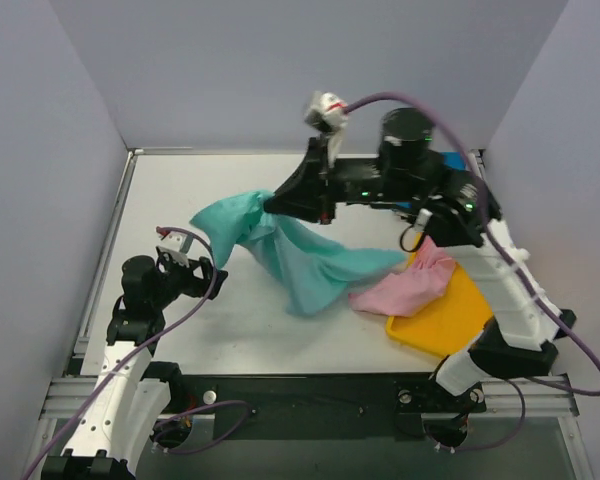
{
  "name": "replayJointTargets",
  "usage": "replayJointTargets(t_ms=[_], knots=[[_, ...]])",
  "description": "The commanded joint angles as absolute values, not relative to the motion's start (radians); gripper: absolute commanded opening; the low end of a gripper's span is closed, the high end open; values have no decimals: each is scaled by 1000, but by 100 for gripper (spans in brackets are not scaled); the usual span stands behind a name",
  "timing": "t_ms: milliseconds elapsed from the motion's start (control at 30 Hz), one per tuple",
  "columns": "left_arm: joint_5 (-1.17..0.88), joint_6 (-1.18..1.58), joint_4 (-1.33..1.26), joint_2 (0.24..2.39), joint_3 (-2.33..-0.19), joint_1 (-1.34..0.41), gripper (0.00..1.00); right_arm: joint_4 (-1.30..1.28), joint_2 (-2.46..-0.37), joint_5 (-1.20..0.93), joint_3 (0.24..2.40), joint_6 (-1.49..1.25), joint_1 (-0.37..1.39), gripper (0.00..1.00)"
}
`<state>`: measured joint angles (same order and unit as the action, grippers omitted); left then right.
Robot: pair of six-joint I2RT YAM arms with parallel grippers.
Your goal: Fold and stack the t-shirts
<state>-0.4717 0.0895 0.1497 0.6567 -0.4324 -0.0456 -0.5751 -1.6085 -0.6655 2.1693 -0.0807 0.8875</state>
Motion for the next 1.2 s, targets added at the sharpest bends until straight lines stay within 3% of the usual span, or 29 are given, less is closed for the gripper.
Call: replayJointTargets(t_ms=[0, 100, 167, 333, 467, 500, 533, 567, 600, 633, 700, 800, 833, 1000, 1067, 1167], knots=[[-381, 72, 138, 638, -469, -40, 93, -275, -1511, -874, 2056, -265, 728, 0], [-356, 63, 144, 632, -476, -41, 93, -10, -1462, -905, 1857, -518, 592, 0], [-353, 64, 146, 630, -474, -40, 93, 28, -1453, -873, 1797, -546, 536, 0], [-350, 60, 146, 629, -482, -40, 93, -124, -1538, -687, 1703, -529, 453, 0], [-301, 28, 158, 629, -495, -41, 93, -354, -1751, -514, 1715, -492, 390, 0], [-289, 17, 166, 627, -497, -41, 93, -391, -1782, -436, 1726, -489, 367, 9], [-270, 11, 170, 629, -502, -41, 93, -504, -1854, -376, 1774, -468, 356, 23], [-265, 5, 179, 627, -503, -43, 93, -568, -1896, -248, 1807, -445, 350, 44], [-268, 5, 186, 626, -505, -41, 93, -721, -1954, -171, 1888, -378, 354, 53], [-273, 5, 193, 624, -505, -41, 93, -779, -1979, -12, 1916, -350, 376, 55], [-293, 5, 195, 620, -502, -35, 93, -830, -1970, 98, 1854, -299, 409, 56], [-311, 5, 181, 627, -497, -28, 93, -769, -1879, 101, 1599, -337, 430, 47], [-311, 5, 178, 629, -497, -26, 93, -758, -1861, 86, 1551, -351, 428, 35], [-319, 5, 189, 637, -499, -23, 93, -670, -1688, 20, 1203, -458, 430, 6], [-321, 5, 186, 641, -499, -21, 93, -681, -1637, 18, 1105, -475, 394, 0], [-325, 5, 183, 647, -500, -21, 92, -699, -1536, 52, 967, -476, 273, 0]])
